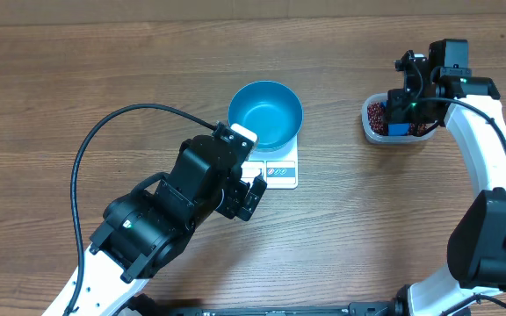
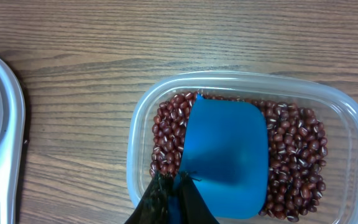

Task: Scoop item into bowl and weigh 150g on scale
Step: 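Tilt and lift the bean-filled blue scoop out of the tub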

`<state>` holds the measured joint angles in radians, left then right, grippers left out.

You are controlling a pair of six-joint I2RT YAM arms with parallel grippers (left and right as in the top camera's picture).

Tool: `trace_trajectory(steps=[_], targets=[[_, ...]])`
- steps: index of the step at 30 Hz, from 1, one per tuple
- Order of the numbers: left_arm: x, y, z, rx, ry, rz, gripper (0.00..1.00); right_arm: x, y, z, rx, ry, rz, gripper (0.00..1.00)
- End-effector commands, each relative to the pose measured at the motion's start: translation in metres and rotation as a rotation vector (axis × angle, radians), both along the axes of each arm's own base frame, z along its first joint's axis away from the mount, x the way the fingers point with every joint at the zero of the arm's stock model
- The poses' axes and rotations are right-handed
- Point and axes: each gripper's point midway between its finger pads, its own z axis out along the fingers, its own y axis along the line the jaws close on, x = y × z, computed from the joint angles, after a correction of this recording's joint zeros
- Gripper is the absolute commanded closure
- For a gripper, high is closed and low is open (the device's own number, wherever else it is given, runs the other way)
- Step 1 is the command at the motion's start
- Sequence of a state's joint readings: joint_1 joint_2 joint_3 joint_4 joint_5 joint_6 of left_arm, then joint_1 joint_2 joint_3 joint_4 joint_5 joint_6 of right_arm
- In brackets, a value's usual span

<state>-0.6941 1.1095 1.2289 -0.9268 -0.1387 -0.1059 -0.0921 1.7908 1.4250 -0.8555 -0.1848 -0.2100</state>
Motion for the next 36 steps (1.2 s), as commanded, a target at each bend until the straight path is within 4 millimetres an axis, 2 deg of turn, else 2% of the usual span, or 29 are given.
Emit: trace_trajectory(steps=[1, 12, 20, 25, 36], targets=[[-0.001, -0.001, -0.005, -0.008, 0.019, 0.003, 0.00, -0.003, 0.020, 0.002, 0.114, 0.016, 0.019, 0.96], [-0.001, -0.001, -0.005, -0.008, 0.019, 0.003, 0.00, -0.002, 0.008, 0.002, 0.132, 0.015, -0.030, 0.96], [-0.001, -0.001, -0.005, -0.008, 0.019, 0.003, 0.00, -0.004, -0.003, 0.014, 0.314, -0.002, -0.063, 0.96], [-0.001, -0.001, -0.005, -0.008, 0.019, 0.003, 0.01, -0.011, -0.019, 0.013, 0.340, 0.024, -0.126, 0.96], [-0.001, -0.001, -0.005, -0.008, 0.019, 0.003, 0.00, -0.014, -0.026, 0.014, 0.392, 0.042, -0.192, 0.96]])
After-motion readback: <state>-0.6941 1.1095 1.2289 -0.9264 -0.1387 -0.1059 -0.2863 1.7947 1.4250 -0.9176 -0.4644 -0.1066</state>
